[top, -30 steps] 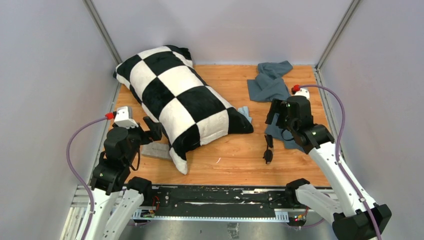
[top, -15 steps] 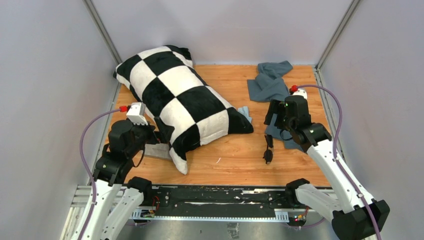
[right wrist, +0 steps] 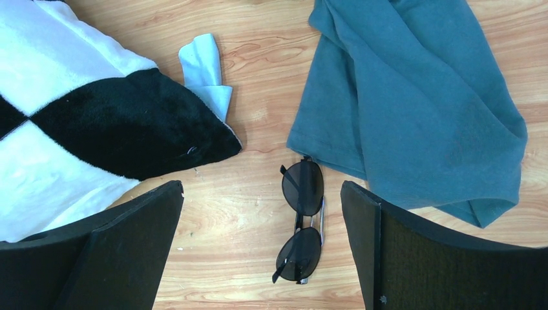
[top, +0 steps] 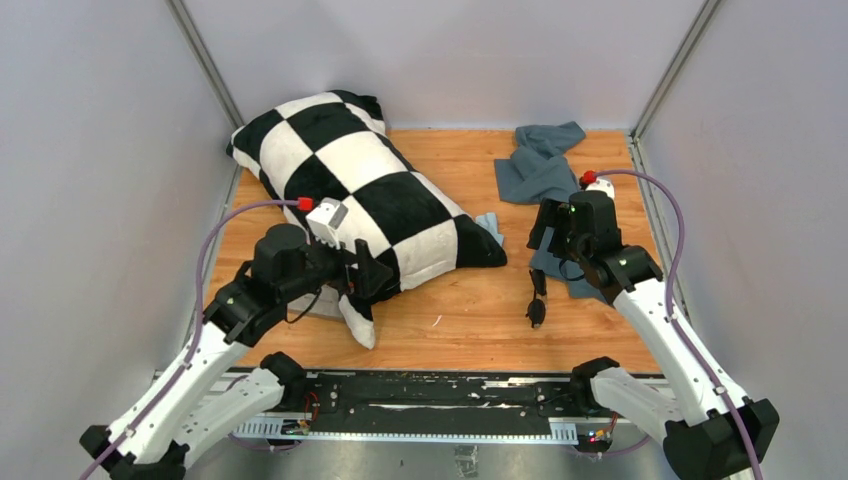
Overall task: Organize the sunglasses
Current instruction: Move the distractor to the center of the board.
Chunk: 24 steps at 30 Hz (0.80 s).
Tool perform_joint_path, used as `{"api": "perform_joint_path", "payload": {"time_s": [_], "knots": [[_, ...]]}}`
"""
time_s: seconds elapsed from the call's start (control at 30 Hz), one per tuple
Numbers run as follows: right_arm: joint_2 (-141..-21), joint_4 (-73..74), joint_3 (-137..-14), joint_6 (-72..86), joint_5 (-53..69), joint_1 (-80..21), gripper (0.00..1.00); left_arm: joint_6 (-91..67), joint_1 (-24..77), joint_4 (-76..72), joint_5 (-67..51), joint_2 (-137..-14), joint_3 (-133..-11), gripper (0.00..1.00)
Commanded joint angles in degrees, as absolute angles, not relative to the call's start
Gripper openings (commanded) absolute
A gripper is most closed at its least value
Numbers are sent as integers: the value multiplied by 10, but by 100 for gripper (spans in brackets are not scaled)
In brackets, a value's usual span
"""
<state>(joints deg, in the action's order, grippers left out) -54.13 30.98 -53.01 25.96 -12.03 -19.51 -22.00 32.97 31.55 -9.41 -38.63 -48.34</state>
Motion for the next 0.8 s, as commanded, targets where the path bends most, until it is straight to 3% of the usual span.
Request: {"api": "perform_joint_path", "payload": {"time_s": [0.0,0.27,0.5,0.77], "knots": [[-530,320,-525,269,-130,-201,99,-246,350,278,-68,-423,-464,100],[-528,328,-528,264,-137,-201,99,-243,351,269,-67,-459,-476,100],[-531,328,-527,263,-137,-201,99,-264,384,179,-246,-542,-482,100],[-525,329,-523,263,-138,-201,99,-250,425,153,-146,-664,-512,100]]}}
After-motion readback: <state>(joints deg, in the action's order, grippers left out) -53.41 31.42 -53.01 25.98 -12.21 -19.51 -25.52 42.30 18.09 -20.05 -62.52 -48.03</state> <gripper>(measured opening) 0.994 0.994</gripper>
